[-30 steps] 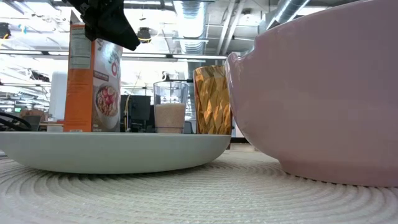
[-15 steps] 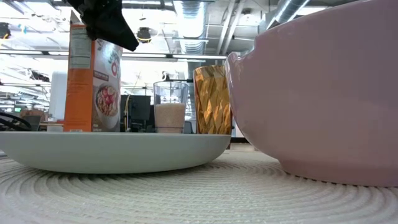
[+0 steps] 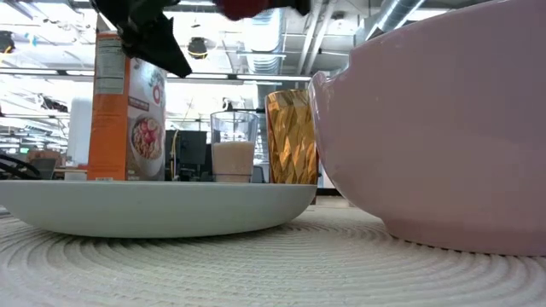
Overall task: Arrange a breakfast setting
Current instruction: Put the apple on the gray plate
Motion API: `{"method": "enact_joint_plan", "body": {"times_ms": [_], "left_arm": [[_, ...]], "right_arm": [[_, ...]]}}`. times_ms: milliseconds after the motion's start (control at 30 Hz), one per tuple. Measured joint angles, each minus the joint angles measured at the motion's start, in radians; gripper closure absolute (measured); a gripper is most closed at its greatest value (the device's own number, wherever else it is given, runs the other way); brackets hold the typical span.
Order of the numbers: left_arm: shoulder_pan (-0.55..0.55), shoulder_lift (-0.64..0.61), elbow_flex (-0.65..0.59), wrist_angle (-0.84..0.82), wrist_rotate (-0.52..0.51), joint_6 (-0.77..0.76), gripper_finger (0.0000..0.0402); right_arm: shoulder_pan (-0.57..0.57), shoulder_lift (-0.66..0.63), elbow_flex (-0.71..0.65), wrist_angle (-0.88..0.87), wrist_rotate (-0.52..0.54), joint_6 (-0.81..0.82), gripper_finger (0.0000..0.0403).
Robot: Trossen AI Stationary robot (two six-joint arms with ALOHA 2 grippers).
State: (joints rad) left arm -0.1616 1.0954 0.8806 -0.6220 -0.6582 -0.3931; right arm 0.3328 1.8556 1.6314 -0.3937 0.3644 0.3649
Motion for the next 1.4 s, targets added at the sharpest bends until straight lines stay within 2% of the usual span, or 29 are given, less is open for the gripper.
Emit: {"method": "enact_joint_plan", "body": {"times_ms": [167, 333, 433, 633, 733, 1033, 1400], "left_arm": [[0.047, -0.001, 0.000, -0.014, 0.019, 0.000, 0.0265], [0.071, -0.001, 0.000, -0.038, 0.068, 0.000, 0.0265], [0.080, -0.002, 0.000, -0.042, 0.133, 0.001, 0.0265], [0.081, -0.002, 0.000, -0.050, 0.333, 0.005, 0.0265], [0.081, -0.002, 0.000, -0.068, 0.388, 0.005, 0.0265], [0.086, -0.002, 0.000, -0.079, 0.400, 0.004, 0.0265], [0.086, -0.002, 0.000, -0.077, 0.395, -0.002, 0.0265]], "right_arm": [[-0.004, 0.052, 0.001, 0.075, -0.080, -0.008, 0.0097], [-0.008, 0.091, -0.002, 0.089, -0.109, -0.008, 0.0097], [-0.019, 0.128, 0.004, 0.134, -0.120, -0.008, 0.0097], [-0.037, 0.191, -0.001, 0.152, -0.165, 0.000, 0.0097], [-0.051, 0.214, 0.001, 0.164, -0.181, 0.003, 0.0097], [-0.083, 0.263, 0.000, 0.165, -0.261, 0.006, 0.0097], [-0.099, 0.315, 0.000, 0.177, -0.290, -0.008, 0.0097]]}}
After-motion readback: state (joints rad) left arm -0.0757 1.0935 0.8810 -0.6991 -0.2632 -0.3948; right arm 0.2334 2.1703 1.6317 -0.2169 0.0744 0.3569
